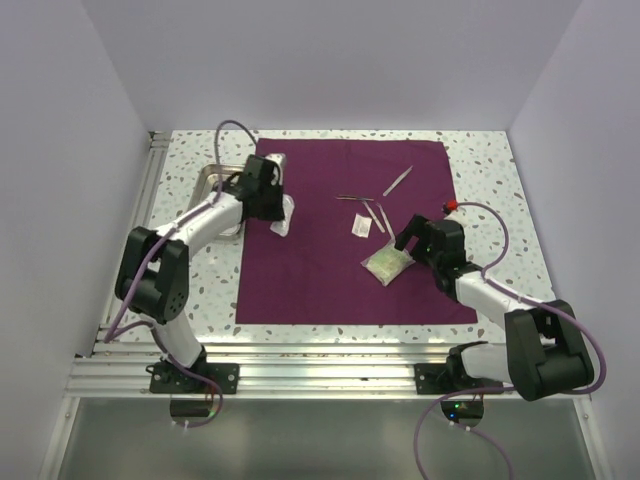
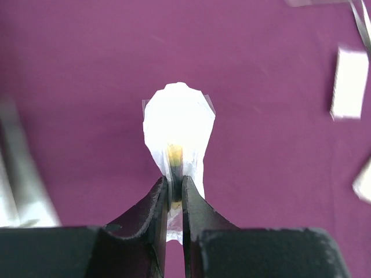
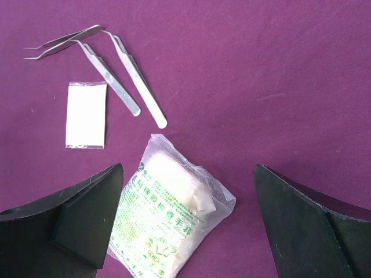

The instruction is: Prepare the surgical pack

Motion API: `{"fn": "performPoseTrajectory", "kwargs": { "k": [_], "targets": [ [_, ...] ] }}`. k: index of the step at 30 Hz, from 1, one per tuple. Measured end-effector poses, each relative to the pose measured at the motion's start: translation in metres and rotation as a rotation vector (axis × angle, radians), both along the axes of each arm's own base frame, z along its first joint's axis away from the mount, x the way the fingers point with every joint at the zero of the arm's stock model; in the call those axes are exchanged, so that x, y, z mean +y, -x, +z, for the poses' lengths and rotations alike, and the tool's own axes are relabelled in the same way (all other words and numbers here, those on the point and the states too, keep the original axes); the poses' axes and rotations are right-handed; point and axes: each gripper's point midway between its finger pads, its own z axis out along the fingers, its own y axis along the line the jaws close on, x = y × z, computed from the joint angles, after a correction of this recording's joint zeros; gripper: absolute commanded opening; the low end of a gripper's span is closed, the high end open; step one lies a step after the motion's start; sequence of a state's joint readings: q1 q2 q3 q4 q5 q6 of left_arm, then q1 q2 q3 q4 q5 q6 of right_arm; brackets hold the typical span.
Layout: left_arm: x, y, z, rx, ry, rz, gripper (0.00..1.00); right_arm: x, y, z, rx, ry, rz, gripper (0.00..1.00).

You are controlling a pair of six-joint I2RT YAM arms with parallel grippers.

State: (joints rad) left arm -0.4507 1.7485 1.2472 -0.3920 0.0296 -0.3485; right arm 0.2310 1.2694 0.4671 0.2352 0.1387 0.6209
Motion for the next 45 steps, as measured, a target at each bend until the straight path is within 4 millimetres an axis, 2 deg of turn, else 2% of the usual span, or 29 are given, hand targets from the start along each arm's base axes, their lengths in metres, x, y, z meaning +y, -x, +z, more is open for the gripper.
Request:
{"fn": "performPoseTrajectory", "kwargs": {
  "k": [2,7,10,13,21,26,27,28,29,32,38,40,42,44,45],
  "targets": [
    [0.028,-0.019,0.01,-0.01,0.006,0.076,0.14,0.0,0.0,0.0,0.0,0.0,0.0,0.98],
    [0.101,-0.069,0.05,-0.103,0.016,0.265,0.14,0.0,0.0,0.0,0.001,0.0,0.0,0.98],
    [0.138,-0.086,0.062,-0.139,-0.02,0.348,0.14,0.0,0.0,0.0,0.001,0.0,0.0,0.98],
    [0.159,-0.097,0.058,-0.137,-0.061,0.395,0.14,0.0,0.0,0.0,0.002,0.001,0.0,0.98],
    [0.199,-0.099,0.01,-0.016,-0.138,0.459,0.16,0.0,0.0,0.0,0.002,0.001,0.0,0.98],
    [0.202,-0.099,-0.001,0.013,-0.15,0.456,0.23,0.0,0.0,0.0,0.002,0.001,0.0,0.98],
    [0.202,-0.099,-0.001,0.015,-0.152,0.455,0.38,0.0,0.0,-0.001,0.003,0.001,0.0,0.98],
    [0.202,-0.099,0.0,0.016,-0.158,0.448,0.46,0.0,0.0,-0.001,0.003,0.001,0.0,0.98],
    [0.202,-0.1,0.001,0.015,-0.158,0.446,0.59,0.0,0.0,-0.001,0.003,0.001,0.0,0.98],
    [0.2,-0.101,0.004,0.01,-0.15,0.444,0.72,0.0,0.0,0.0,0.002,0.001,0.0,0.98],
    [0.191,-0.094,0.011,-0.005,-0.124,0.42,0.84,0.0,0.0,0.0,0.002,0.002,0.0,0.98],
    [0.179,-0.093,0.022,-0.029,-0.117,0.395,0.86,0.0,0.0,0.0,0.002,0.002,0.0,0.98],
    [0.157,-0.093,0.03,-0.057,-0.11,0.351,0.91,0.0,0.0,0.0,0.002,0.001,0.0,0.98],
    [0.124,-0.091,0.034,-0.077,-0.106,0.278,1.0,0.0,0.0,0.0,0.002,0.001,0.0,0.98],
    [0.103,-0.088,0.034,-0.083,-0.101,0.229,1.0,0.0,0.0,0.0,0.002,0.002,0.0,0.98]
  ]
}}
